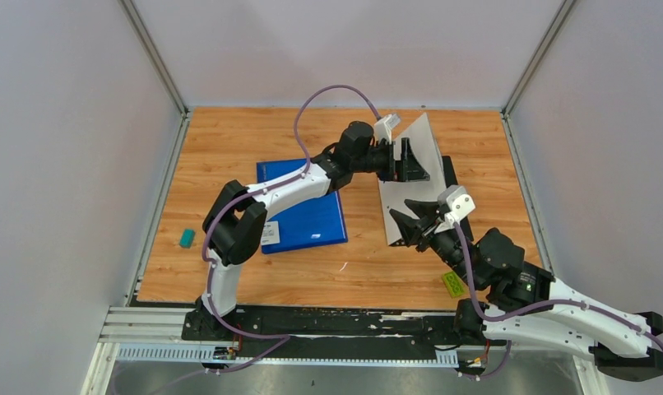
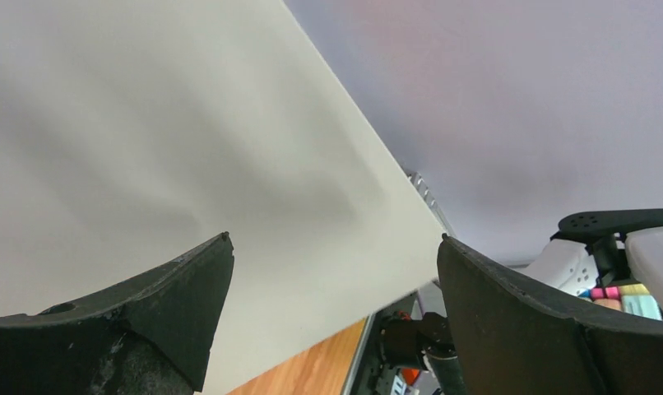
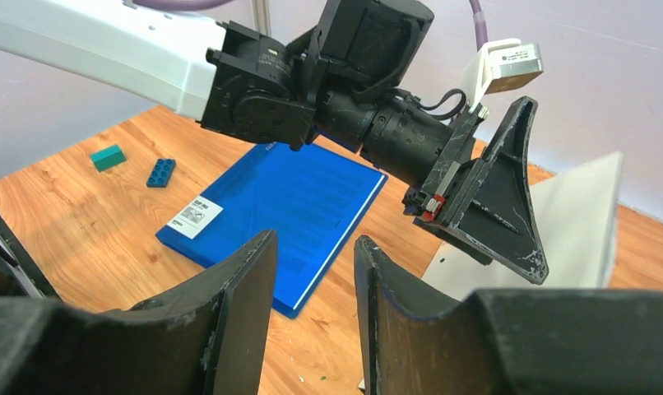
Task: Put the files into the folder
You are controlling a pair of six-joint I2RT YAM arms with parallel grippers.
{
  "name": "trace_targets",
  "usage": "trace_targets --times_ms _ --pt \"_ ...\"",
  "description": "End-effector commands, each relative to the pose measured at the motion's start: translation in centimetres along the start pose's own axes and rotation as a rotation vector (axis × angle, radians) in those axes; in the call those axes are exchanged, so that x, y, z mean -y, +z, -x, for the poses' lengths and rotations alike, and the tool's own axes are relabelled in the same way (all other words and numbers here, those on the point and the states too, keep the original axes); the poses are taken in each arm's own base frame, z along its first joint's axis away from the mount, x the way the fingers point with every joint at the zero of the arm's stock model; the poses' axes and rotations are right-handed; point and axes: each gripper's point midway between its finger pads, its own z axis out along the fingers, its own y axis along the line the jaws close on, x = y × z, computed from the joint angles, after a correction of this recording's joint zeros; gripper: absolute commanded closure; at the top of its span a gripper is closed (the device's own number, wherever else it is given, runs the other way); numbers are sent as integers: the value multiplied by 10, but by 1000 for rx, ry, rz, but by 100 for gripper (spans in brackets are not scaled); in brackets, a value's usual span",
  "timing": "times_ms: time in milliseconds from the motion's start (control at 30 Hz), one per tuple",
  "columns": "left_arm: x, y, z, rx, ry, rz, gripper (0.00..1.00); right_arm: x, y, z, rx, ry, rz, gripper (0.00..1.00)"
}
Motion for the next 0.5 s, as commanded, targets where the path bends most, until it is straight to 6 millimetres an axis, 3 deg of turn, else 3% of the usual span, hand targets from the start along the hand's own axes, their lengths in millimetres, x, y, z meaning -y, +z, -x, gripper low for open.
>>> trace_targets --times_ms 0,233,333,467 --pt "11 -5 17 36 93 23 0 6 -1 0 -21 25 -38 59" --pt "-1 -27 18 6 207 149 0 8 4 -21 -97 74 -99 57" --pt "-12 -52 27 29 255 260 0 8 4 -32 -147 78 -116 50" --pt "-33 -97 37 74 243 349 0 17 -2 -63 -234 75 -186 39"
